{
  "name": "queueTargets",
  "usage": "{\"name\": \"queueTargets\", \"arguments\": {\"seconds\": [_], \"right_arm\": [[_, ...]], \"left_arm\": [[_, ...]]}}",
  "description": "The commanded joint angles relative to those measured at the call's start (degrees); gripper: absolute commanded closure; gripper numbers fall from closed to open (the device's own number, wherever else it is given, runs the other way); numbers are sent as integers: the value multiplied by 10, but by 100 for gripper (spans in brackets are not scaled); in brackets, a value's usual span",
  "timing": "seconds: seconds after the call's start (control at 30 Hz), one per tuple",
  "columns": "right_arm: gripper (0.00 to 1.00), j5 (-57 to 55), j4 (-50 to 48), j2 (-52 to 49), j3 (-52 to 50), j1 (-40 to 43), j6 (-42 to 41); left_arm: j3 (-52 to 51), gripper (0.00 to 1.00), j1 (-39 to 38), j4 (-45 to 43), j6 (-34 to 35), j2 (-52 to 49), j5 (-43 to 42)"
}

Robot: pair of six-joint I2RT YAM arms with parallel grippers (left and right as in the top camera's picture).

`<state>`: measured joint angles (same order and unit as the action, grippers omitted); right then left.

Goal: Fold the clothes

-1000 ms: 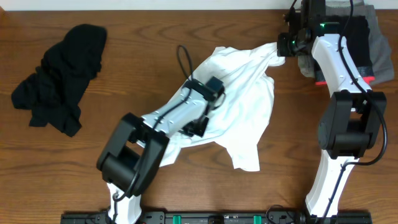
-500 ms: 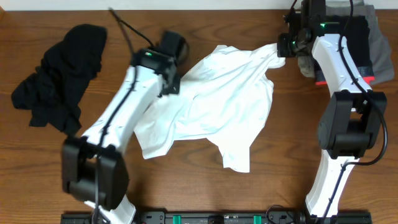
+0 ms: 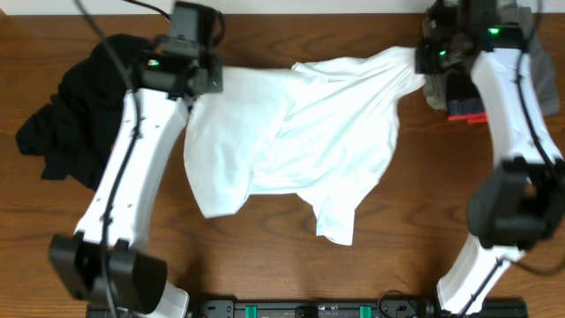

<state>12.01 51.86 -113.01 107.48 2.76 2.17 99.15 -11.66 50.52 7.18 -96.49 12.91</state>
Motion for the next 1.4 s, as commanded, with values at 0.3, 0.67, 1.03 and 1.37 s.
{"name": "queueTargets", "arguments": {"seconds": [0.3, 0.67, 1.03, 1.37], "right_arm": [[99, 3, 83, 227, 7, 8, 37], [99, 31, 108, 315, 7, 8, 35], [99, 35, 126, 260, 4, 6, 42], [99, 35, 129, 215, 4, 6, 43]], "left_arm": [[67, 94, 20, 2, -48, 179, 112], [61, 94, 20, 36, -35, 235, -53], [56, 43, 19, 5, -138, 22, -259], [56, 37, -7, -41, -177, -173, -385]]}}
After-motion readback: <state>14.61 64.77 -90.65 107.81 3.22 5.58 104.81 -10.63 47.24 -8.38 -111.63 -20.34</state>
